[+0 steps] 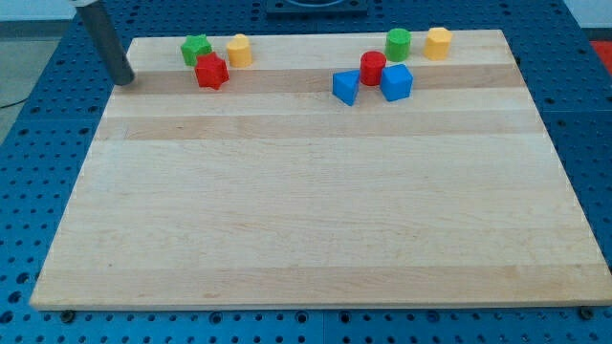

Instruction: Move the red star parallel to the blue triangle

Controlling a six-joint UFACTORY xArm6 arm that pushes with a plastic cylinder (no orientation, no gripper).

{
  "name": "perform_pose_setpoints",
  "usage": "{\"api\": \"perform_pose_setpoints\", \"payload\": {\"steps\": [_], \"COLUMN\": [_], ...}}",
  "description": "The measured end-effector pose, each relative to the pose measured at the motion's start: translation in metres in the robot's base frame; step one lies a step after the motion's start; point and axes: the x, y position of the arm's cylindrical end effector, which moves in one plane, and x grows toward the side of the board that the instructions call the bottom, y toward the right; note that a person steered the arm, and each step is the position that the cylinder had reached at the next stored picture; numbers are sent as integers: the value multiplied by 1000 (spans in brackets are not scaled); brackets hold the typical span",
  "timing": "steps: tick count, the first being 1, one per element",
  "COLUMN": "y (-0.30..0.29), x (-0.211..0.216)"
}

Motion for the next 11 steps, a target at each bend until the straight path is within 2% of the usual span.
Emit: {"api": "perform_pose_setpoints", "payload": {"steps": [1, 4, 7, 10, 11], "y": [25, 30, 79, 166, 154], "x": [-3, -9, -29, 9, 9]}}
